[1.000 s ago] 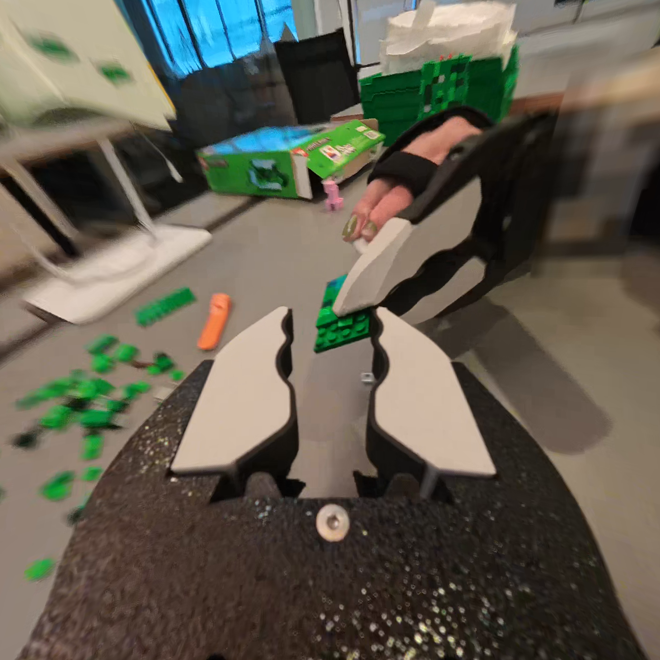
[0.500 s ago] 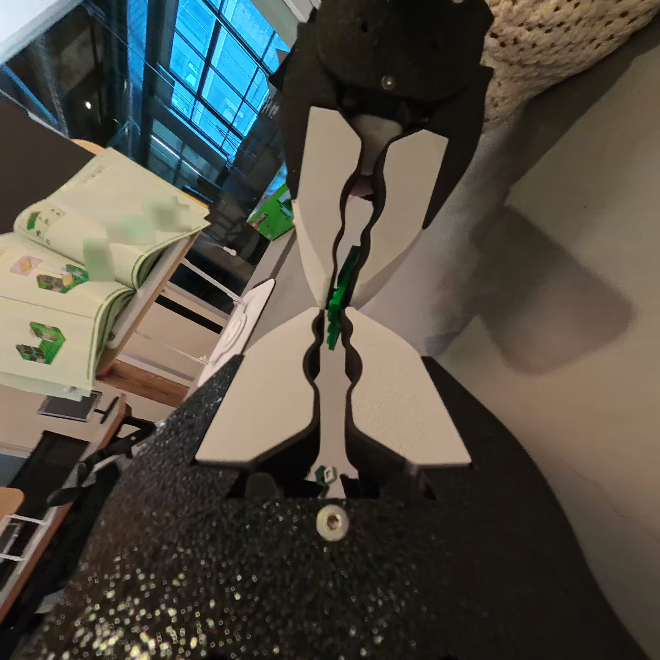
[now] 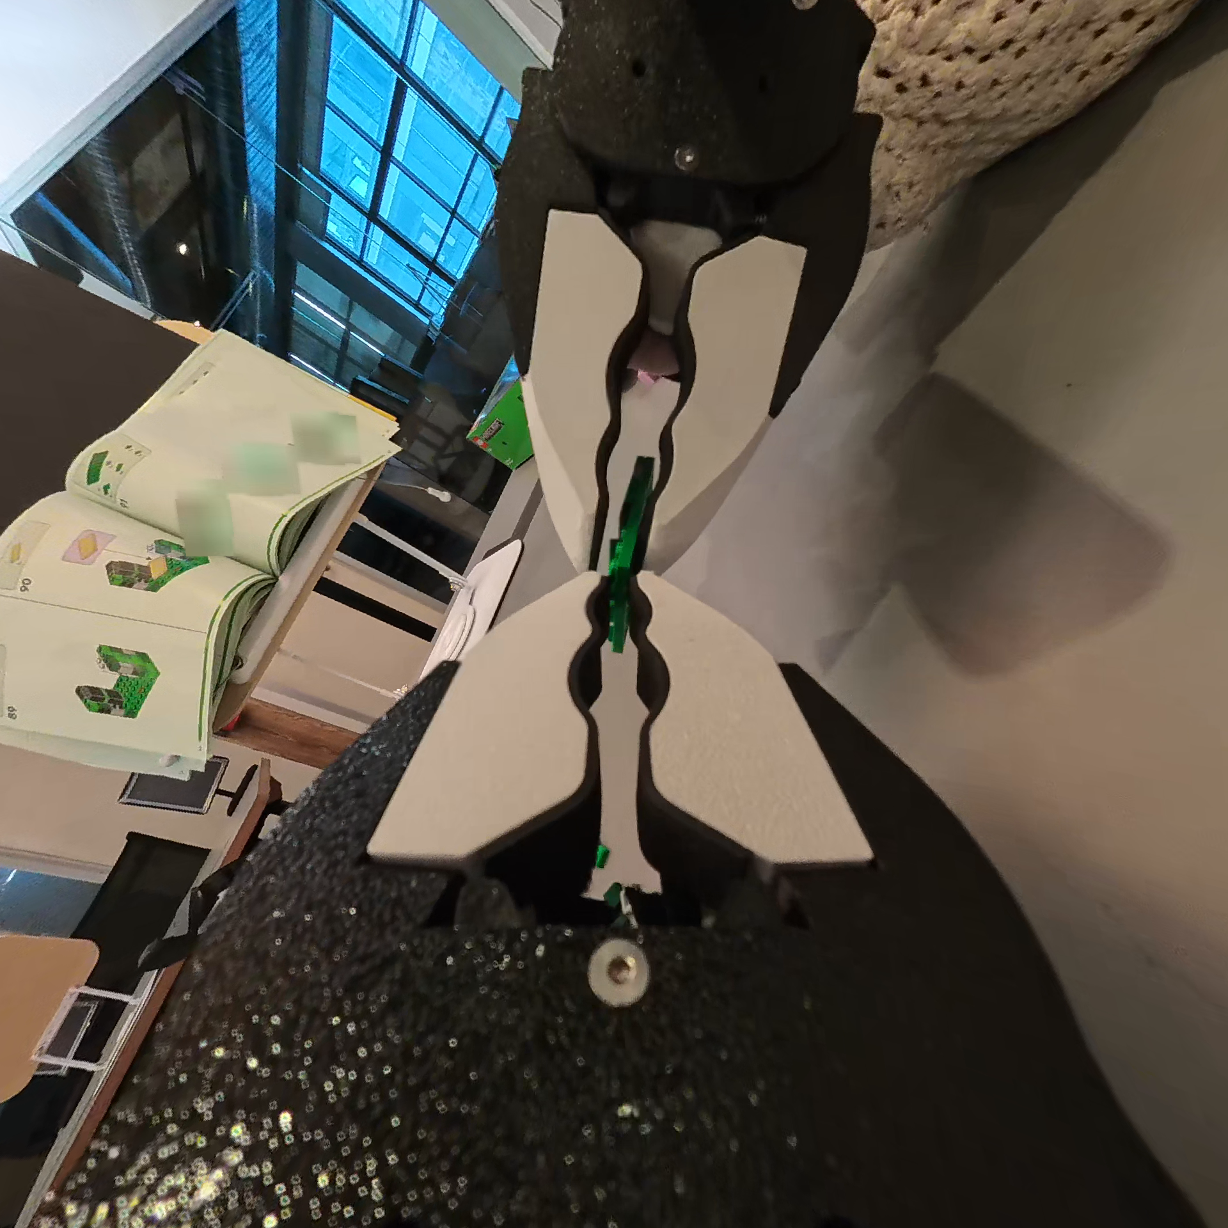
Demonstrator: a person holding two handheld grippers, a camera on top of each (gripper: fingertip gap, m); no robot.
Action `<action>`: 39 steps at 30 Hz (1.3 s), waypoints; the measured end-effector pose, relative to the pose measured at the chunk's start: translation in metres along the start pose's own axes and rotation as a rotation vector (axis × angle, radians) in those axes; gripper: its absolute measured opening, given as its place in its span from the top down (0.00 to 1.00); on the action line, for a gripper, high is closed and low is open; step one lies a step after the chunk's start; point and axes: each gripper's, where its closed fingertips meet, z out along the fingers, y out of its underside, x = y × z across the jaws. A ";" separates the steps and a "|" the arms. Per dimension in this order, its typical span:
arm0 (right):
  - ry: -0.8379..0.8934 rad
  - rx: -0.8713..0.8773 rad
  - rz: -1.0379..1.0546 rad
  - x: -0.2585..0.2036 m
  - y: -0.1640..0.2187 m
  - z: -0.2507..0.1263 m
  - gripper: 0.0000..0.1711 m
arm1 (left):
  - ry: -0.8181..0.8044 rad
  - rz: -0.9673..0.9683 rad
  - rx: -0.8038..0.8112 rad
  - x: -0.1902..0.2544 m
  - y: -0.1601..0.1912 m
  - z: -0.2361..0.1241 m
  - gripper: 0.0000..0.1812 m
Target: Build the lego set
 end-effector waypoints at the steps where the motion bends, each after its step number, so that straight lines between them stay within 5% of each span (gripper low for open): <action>1: -0.003 0.001 0.009 0.000 0.000 0.000 0.93 | 0.004 0.000 0.001 0.001 0.000 0.000 0.98; 15: -0.063 -0.022 0.021 -0.004 0.002 -0.001 0.96 | 0.011 -0.047 0.021 0.003 -0.003 0.001 0.97; 24: 0.209 -0.046 -0.396 0.005 0.002 -0.005 0.96 | 0.102 -0.708 0.086 -0.014 0.000 0.004 0.69; 33: 0.253 -0.108 -0.532 0.005 0.005 -0.003 0.96 | 0.169 -0.757 0.026 -0.004 0.006 0.008 0.82; 39: 0.270 -0.053 -0.304 0.013 0.004 -0.005 0.91 | 0.148 -0.764 0.036 -0.009 0.008 0.005 0.82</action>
